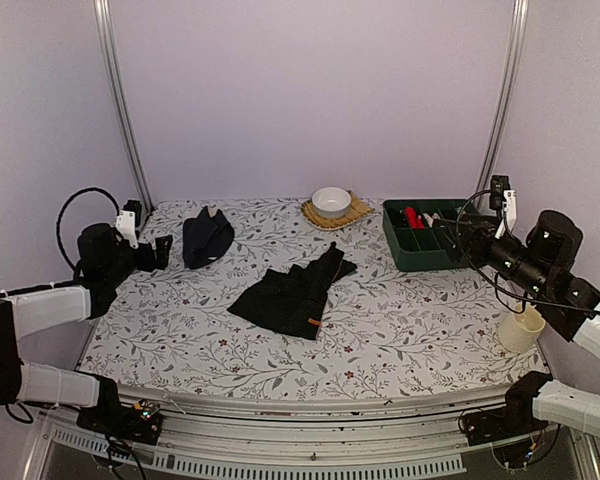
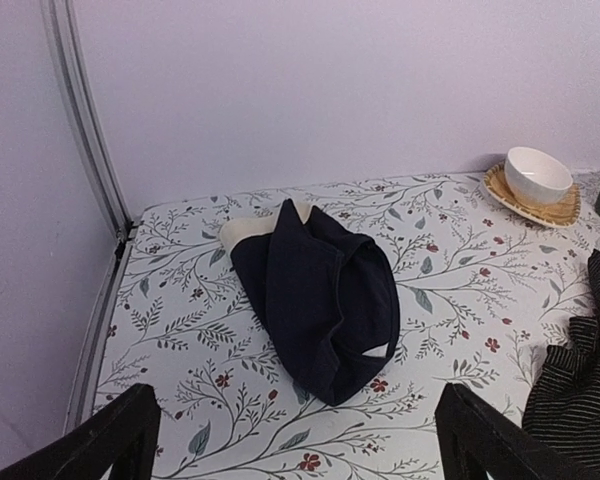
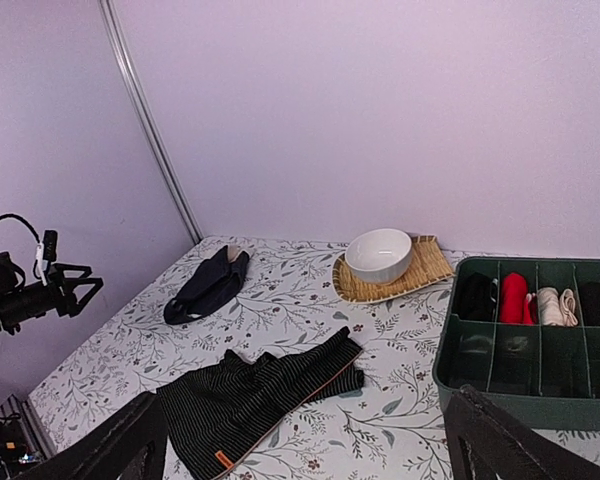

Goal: Roll the underwear
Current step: Pick up the underwear from the center of the board.

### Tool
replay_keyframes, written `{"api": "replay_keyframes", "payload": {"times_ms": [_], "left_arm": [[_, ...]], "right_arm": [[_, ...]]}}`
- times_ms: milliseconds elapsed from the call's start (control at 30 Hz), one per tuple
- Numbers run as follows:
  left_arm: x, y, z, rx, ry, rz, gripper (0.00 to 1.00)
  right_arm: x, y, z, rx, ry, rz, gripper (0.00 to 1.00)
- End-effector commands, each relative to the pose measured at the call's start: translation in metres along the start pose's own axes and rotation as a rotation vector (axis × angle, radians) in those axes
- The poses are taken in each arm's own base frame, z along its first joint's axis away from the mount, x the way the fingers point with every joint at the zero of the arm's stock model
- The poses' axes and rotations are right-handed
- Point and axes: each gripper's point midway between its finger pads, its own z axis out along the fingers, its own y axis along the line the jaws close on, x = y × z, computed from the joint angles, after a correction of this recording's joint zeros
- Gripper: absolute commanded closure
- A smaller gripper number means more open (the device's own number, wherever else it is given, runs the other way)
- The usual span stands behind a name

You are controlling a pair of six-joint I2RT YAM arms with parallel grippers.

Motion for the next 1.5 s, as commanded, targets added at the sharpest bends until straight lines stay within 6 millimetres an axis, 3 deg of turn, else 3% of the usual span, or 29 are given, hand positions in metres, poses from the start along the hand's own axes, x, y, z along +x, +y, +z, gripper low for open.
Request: {"api": "replay_keyframes", "payload": {"times_ms": [0, 233, 400, 700, 800, 933, 1067, 1233, 1467], "left_arm": [[-0.024, -0.011, -0.004, 0.101, -0.115, 0.063, 0.02], [-0.019, -0.047, -0.008, 0.329, -0.112, 0.158, 0.02], [-0.010, -0.078, -0.020, 0.521, -0.125, 0.241, 0.02], [0.011, -0.130, -0.052, 0.759, -0.156, 0.439, 0.02], [0.028, -0.149, -0.068, 0.866, -0.125, 0.534, 0.02], [0.056, -0.167, -0.099, 0.986, -0.145, 0.748, 0.02], [0.074, -0.166, -0.113, 0.993, -0.201, 0.912, 0.02], [0.084, -0.164, -0.111, 0.998, -0.207, 1.048, 0.03], [0.118, -0.161, -0.090, 1.019, -0.081, 1.155, 0.23]], "right_arm": [[0.006, 0.012, 0.013, -0.070, 0.028, 0.035, 0.01], [0.048, 0.020, 0.051, -0.076, 0.186, 0.031, 0.01], [0.087, 0.050, 0.075, -0.074, 0.295, -0.087, 0.01], [0.206, 0.115, 0.132, -0.092, 0.558, -0.338, 0.01], [0.241, 0.142, 0.139, -0.107, 0.609, -0.492, 0.00], [0.283, 0.163, 0.140, -0.117, 0.689, -0.709, 0.03], [0.290, 0.176, 0.136, -0.187, 0.706, -0.711, 0.09], [0.294, 0.165, 0.123, -0.198, 0.750, -0.773, 0.12], [0.291, 0.152, 0.111, -0.197, 0.730, -0.829, 0.21]]}}
